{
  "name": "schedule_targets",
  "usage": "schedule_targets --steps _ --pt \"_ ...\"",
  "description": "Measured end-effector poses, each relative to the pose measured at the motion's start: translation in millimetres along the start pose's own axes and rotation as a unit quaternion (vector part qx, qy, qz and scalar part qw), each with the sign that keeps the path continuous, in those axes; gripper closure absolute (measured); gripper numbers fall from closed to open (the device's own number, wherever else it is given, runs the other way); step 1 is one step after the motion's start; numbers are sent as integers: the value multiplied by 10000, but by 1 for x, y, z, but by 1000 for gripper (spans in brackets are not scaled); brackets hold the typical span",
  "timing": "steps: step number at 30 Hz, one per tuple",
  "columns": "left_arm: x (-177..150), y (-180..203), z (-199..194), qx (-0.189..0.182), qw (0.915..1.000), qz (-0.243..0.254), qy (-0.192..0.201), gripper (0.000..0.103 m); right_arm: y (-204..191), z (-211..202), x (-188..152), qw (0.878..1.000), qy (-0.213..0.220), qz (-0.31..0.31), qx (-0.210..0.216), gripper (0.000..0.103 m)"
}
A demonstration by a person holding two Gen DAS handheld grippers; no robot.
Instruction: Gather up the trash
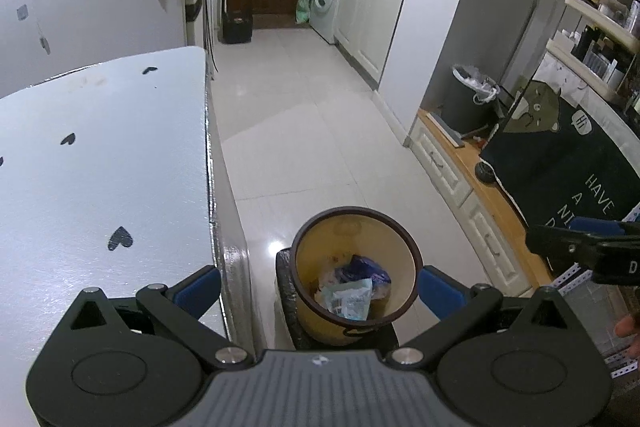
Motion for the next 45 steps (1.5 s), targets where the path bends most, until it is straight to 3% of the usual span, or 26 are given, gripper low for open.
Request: schedule_targets --steps 15,45 --pt "-21 6 -4 159 9984 -271 466 0 18 -8 -15 9973 541 -484 -58 0" --pt "-38 31 11 401 9979 -246 451 0 38 7 -32 9969 372 -692 -9 0"
Point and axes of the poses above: each gripper's, at about its wrist camera, not at the fingertips, and z roughly the way its jaws point, y to its right, x to its top, the point moved 1 cm from there along z, roughly the way its jaws point, and after that the axes turned 1 degree about y, right-handed, at the moved point
